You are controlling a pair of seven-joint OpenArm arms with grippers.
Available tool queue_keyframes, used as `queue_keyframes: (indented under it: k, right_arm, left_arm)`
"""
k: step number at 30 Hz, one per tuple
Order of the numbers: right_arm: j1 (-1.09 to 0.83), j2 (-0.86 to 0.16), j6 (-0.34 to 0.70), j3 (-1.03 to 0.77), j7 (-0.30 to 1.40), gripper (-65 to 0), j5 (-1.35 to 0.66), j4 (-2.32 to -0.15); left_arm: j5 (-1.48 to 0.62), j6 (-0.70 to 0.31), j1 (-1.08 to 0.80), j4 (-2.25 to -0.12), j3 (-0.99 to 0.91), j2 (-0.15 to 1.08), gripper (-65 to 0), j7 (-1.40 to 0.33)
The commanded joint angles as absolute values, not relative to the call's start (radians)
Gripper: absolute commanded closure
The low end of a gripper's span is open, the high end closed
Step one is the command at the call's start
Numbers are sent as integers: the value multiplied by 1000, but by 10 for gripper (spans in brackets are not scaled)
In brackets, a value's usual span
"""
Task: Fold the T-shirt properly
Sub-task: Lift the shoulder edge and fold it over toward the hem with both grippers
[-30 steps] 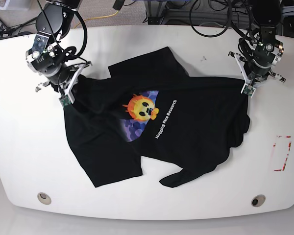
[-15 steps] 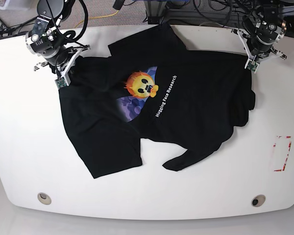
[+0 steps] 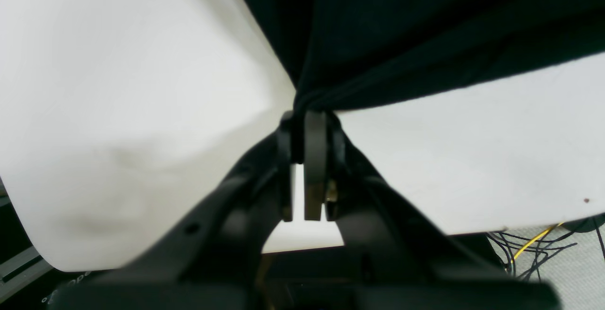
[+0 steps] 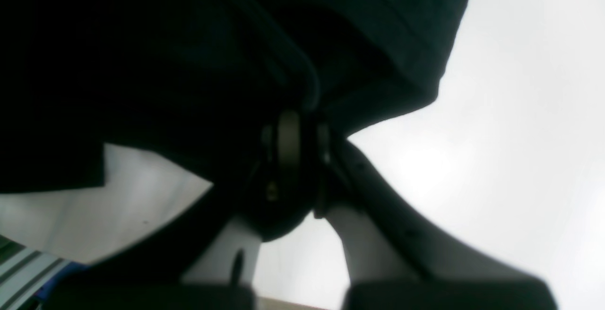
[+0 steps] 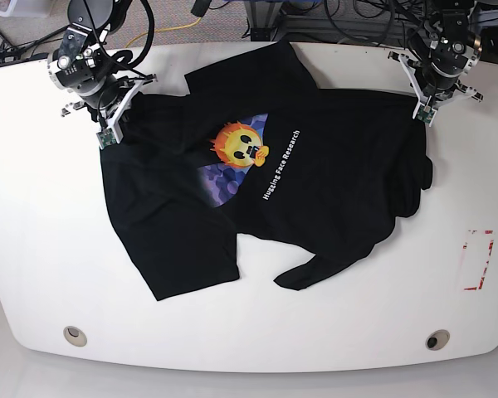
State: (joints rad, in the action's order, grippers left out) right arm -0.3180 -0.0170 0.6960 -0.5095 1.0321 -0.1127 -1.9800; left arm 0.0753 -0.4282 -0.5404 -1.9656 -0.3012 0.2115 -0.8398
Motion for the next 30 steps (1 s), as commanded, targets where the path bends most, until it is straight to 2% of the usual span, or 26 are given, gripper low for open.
queue_keyframes:
  k: [1,6,17,30]
  right_arm:
    - [-315,-27,691,-513,1018,0,-120,-1995]
    - [-280,-28,691,-513,1015,0,-120,-1995]
    - [-58,-59,685,-496,1020,0,-114,-1979]
    - [232,-191,687,-489,1021,0,-114,-1894]
  left_arm:
    - [81,-423,-541,-1985,-308,220,0,-828]
    - [81,-423,-519,-1994,-311,220,0,-828]
    - [88,-423,-262,-2003,-311,156,0,-834]
    - [88,-420,39,-2002,-231,151,0,-835]
